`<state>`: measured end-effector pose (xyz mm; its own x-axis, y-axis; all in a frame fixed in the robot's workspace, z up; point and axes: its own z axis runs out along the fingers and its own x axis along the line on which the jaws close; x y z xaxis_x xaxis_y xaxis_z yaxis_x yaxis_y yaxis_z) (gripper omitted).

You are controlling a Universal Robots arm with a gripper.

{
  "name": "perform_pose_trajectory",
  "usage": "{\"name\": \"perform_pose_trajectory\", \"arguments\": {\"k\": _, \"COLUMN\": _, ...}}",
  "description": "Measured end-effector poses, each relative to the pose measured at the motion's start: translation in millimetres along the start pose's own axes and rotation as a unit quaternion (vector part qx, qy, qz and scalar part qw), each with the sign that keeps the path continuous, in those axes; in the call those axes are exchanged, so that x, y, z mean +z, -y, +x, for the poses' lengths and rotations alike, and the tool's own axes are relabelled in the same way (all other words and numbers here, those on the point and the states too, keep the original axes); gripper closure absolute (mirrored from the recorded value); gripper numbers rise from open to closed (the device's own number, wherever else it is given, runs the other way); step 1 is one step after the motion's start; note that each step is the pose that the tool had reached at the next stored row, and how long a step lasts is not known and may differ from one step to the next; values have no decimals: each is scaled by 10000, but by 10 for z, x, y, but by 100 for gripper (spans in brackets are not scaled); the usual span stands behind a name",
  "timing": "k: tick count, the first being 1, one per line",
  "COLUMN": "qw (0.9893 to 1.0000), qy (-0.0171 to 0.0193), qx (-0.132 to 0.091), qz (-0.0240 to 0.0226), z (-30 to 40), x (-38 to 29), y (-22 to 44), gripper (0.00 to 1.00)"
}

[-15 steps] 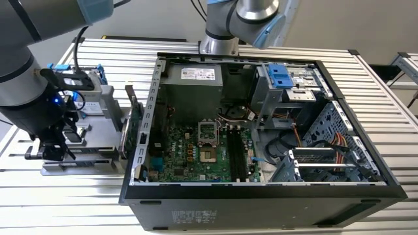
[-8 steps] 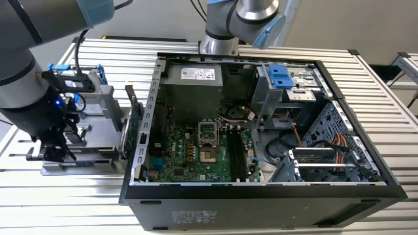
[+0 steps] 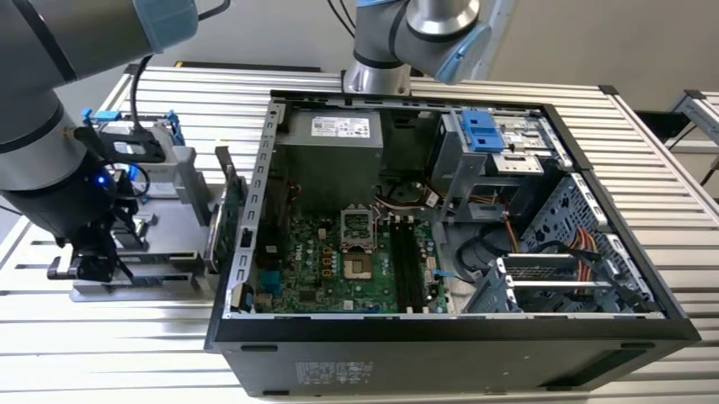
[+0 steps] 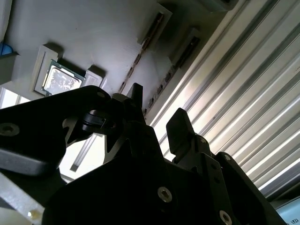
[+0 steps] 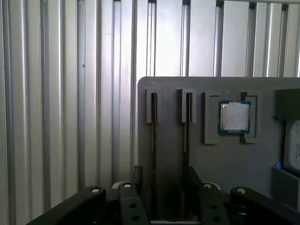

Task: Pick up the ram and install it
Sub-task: 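Pick up the ram and move it above insertion slot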

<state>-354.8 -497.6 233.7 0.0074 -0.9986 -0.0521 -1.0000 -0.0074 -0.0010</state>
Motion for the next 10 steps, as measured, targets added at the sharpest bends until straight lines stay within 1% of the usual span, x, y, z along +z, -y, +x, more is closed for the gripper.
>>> {"name": "perform_pose_trajectory", "arguments": {"k": 10, "qw": 10000, "qy": -1, "qx": 82, "qz": 3, "z": 6, "x": 72, "y": 0, "gripper": 0}}
